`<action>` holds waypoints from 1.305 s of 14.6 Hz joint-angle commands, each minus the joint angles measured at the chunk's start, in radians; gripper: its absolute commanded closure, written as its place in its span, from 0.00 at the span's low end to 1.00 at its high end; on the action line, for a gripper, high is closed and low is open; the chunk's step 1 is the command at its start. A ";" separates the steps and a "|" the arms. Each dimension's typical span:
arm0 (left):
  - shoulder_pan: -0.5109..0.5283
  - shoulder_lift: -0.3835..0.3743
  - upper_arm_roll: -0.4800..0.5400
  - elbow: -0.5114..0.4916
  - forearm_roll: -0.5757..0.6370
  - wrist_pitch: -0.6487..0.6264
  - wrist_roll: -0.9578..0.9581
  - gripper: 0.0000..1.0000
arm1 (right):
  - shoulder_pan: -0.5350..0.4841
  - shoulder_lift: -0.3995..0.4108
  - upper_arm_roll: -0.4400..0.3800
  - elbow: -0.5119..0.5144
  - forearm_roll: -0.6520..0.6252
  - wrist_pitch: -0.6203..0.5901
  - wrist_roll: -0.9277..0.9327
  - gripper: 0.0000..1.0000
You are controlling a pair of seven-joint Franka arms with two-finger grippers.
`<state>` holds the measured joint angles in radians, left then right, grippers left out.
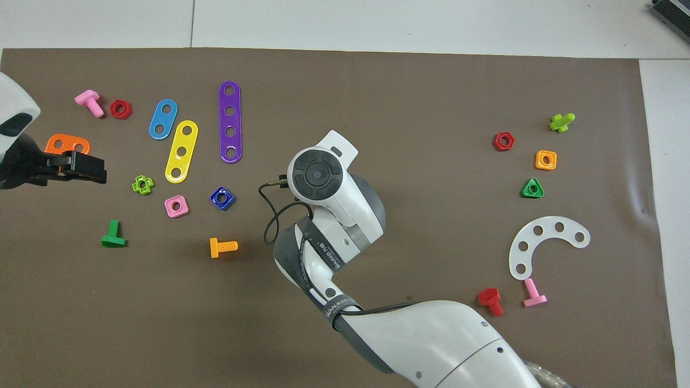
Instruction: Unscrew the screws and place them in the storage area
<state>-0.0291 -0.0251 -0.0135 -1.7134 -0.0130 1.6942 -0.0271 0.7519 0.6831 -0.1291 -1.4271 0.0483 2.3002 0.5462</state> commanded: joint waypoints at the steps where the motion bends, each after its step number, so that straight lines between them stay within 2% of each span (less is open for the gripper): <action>1: 0.020 -0.029 -0.005 -0.028 -0.021 0.010 0.000 0.00 | 0.000 -0.013 0.000 -0.026 -0.018 0.028 -0.015 0.49; 2: 0.018 -0.029 -0.005 -0.028 -0.021 0.009 0.000 0.00 | 0.000 -0.013 0.000 -0.027 -0.019 0.028 -0.017 0.50; 3: 0.018 -0.029 -0.005 -0.028 -0.021 0.009 0.000 0.00 | 0.000 -0.013 0.000 -0.027 -0.019 0.028 -0.017 0.56; 5: 0.018 -0.030 -0.005 -0.028 -0.021 0.009 0.000 0.00 | 0.000 -0.013 0.000 -0.027 -0.019 0.028 -0.038 1.00; 11: 0.018 -0.029 -0.005 -0.028 -0.021 0.009 0.000 0.00 | -0.029 -0.039 -0.007 0.019 0.001 -0.036 -0.045 1.00; 14: 0.018 -0.029 -0.005 -0.028 -0.021 0.009 0.000 0.00 | -0.147 -0.158 -0.006 -0.027 -0.001 -0.076 -0.104 1.00; 16: 0.018 -0.029 -0.005 -0.028 -0.021 0.009 0.000 0.00 | -0.228 -0.229 -0.006 -0.058 0.001 -0.146 -0.195 1.00; 19: 0.018 -0.029 -0.005 -0.028 -0.021 0.009 0.000 0.00 | -0.348 -0.341 -0.006 -0.162 0.001 -0.194 -0.325 1.00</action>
<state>-0.0194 -0.0253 -0.0143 -1.7134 -0.0144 1.6942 -0.0271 0.4691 0.4441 -0.1527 -1.4572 0.0494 2.1039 0.3051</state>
